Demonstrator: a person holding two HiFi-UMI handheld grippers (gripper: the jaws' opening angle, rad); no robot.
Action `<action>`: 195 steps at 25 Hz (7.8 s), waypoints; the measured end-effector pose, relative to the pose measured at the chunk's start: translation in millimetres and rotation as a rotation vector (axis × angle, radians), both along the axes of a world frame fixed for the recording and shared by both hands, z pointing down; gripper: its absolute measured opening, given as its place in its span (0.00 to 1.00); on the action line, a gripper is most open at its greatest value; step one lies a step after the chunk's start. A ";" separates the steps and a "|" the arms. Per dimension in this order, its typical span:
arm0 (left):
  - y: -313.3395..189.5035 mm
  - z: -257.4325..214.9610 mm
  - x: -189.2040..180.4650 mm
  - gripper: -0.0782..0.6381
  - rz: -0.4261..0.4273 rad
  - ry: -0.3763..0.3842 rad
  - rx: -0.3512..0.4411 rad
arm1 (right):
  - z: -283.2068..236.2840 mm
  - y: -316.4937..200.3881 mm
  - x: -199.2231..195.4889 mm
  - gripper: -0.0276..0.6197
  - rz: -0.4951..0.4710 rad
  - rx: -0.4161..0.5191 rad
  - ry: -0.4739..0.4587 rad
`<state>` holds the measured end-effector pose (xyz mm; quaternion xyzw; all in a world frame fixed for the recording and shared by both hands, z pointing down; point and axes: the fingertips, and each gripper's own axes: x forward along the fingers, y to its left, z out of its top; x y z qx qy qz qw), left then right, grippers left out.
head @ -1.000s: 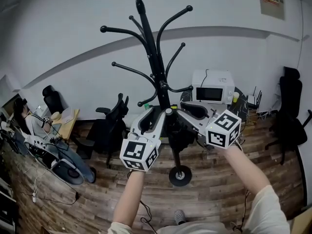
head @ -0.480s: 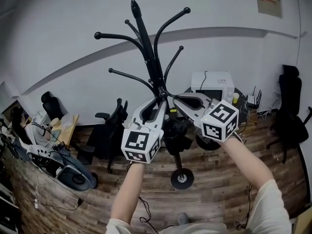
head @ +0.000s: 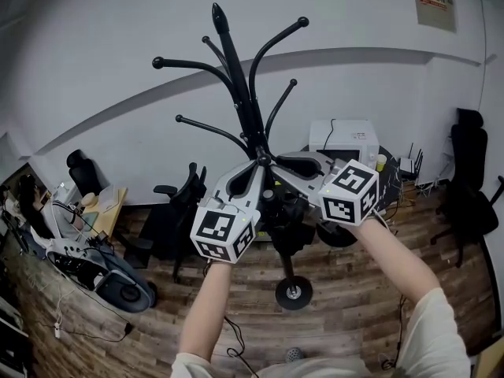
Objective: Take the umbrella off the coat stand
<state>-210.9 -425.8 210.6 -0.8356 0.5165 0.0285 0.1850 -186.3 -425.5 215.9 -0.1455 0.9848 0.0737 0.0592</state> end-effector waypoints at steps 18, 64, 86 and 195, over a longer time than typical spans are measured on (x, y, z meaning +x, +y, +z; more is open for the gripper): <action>3.5 -4.2 -18.5 0.14 -0.164 -0.125 0.021 | 0.6 -3.2 -37.7 0.10 0.119 0.080 0.133; 14.8 -39.2 -22.0 0.14 -0.245 -0.177 0.093 | -36.5 0.1 0.0 0.06 0.308 0.232 0.152; 31.7 -57.2 -12.4 0.14 -0.251 -0.192 0.117 | -57.2 18.0 4.5 0.06 0.291 0.255 0.124; 187.1 207.8 63.8 0.14 -0.287 -0.142 -0.231 | 201.4 176.7 74.7 0.06 0.129 0.009 0.274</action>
